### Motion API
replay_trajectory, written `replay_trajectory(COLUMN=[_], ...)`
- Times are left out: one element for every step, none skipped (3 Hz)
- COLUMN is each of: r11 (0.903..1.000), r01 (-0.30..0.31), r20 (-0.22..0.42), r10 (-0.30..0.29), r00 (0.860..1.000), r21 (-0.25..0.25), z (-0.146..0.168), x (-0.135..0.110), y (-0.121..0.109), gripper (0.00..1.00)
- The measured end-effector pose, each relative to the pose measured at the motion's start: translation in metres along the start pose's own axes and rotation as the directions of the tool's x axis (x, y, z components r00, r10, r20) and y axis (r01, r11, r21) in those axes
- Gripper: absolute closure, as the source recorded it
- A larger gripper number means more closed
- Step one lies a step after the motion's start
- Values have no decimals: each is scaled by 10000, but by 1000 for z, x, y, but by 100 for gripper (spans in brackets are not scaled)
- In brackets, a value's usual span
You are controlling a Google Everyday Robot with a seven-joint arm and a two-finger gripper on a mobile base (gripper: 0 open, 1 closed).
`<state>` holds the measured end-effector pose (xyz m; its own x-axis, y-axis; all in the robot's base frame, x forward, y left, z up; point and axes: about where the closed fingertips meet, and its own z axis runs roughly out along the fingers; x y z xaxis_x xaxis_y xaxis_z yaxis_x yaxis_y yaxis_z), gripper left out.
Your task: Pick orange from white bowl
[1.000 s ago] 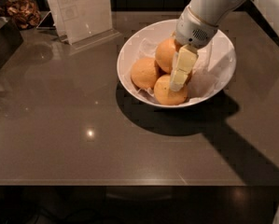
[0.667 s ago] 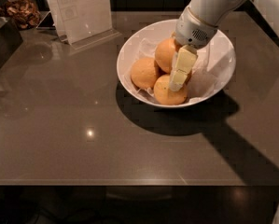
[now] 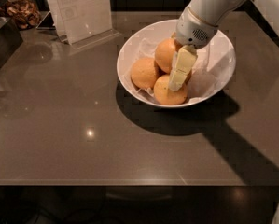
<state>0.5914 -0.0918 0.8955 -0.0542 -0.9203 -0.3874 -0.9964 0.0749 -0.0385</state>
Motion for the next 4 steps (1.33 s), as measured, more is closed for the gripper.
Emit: replay_trajectory(r11=[10000, 9956, 9821, 9745], r01=[2, 610, 1097, 1103], r20=[-1, 14, 91, 283], r10=[-2, -612, -1124, -1180], r00=[10000, 9981, 9936, 9926], r21=[3, 711, 1534, 1954], z=[-4, -21, -44, -56], x=[-1, -13, -25, -25], y=[0, 10, 24, 28], gripper=[89, 100, 100, 100])
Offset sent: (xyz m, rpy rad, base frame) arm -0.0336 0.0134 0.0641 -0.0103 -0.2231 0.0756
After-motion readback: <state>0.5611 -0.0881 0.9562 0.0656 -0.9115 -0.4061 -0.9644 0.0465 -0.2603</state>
